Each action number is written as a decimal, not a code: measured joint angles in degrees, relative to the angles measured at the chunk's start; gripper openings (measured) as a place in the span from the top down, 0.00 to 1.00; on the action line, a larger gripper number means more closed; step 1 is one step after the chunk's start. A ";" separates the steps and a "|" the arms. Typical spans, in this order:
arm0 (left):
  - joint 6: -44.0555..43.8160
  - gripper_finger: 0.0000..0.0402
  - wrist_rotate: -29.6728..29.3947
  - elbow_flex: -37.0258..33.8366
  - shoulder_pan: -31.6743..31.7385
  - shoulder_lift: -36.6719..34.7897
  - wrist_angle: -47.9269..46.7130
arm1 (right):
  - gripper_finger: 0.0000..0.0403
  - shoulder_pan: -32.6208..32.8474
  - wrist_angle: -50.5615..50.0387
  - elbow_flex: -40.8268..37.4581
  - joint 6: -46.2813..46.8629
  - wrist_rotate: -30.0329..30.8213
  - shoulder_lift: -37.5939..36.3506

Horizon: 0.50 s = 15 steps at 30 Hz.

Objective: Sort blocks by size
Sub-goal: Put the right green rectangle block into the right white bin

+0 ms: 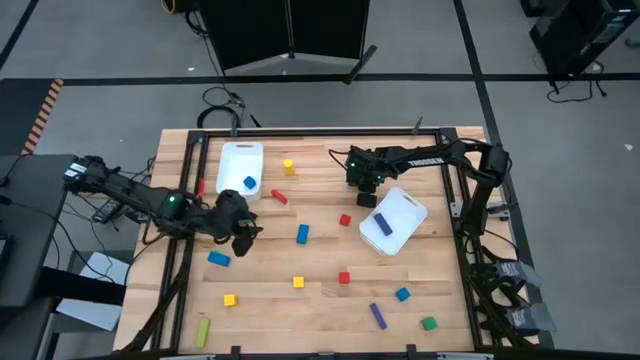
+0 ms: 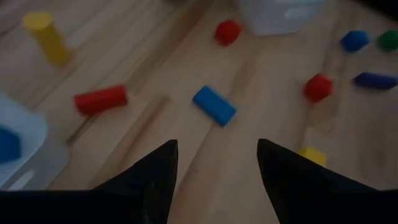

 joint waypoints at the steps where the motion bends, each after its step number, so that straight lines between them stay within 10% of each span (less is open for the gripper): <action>1: -0.51 0.44 0.00 0.00 0.00 0.04 -1.23 | 0.83 0.28 0.64 0.00 0.28 0.01 -0.40; 15: -4.20 0.44 0.55 0.00 0.00 0.04 -7.46 | 0.83 16.36 -1.91 0.04 3.53 -0.29 -17.05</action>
